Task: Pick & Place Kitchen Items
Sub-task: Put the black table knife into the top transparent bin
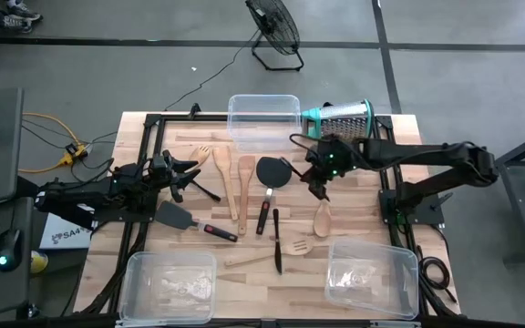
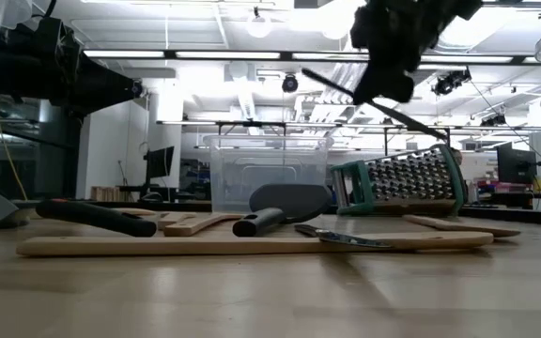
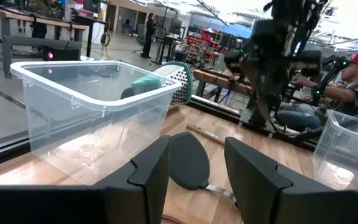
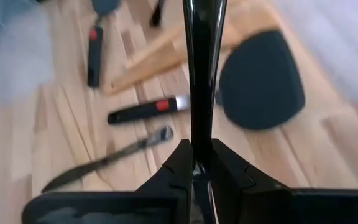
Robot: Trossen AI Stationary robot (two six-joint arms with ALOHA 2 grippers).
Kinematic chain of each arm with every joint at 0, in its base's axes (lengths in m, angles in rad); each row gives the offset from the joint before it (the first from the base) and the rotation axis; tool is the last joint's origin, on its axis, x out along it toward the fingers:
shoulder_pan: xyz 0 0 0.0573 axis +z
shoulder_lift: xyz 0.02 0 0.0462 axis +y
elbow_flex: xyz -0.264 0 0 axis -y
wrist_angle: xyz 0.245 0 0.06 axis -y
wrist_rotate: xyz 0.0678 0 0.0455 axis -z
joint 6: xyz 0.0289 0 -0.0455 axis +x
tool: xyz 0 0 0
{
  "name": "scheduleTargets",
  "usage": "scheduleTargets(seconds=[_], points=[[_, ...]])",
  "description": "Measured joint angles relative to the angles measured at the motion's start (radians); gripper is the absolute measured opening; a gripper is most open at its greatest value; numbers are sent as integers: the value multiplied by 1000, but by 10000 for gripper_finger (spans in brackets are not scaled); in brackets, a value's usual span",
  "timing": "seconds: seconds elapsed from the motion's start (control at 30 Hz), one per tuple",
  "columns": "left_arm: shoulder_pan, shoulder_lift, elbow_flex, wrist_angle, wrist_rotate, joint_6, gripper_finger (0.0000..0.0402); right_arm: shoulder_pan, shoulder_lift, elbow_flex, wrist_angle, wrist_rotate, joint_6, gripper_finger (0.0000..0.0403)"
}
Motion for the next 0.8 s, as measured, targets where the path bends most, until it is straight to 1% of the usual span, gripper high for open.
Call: scheduleTargets(seconds=[0.2,0.4,0.57,0.8], points=[[0,0,0,0,0,0,152,-19,7,108,25,9,-95,25],[0,0,0,0,0,0,152,-64,60,215,69,88,-202,25],[0,0,0,0,0,0,152,-113,145,298,111,125,-278,25],[0,0,0,0,0,0,152,-169,296,432,187,185,-328,26]])
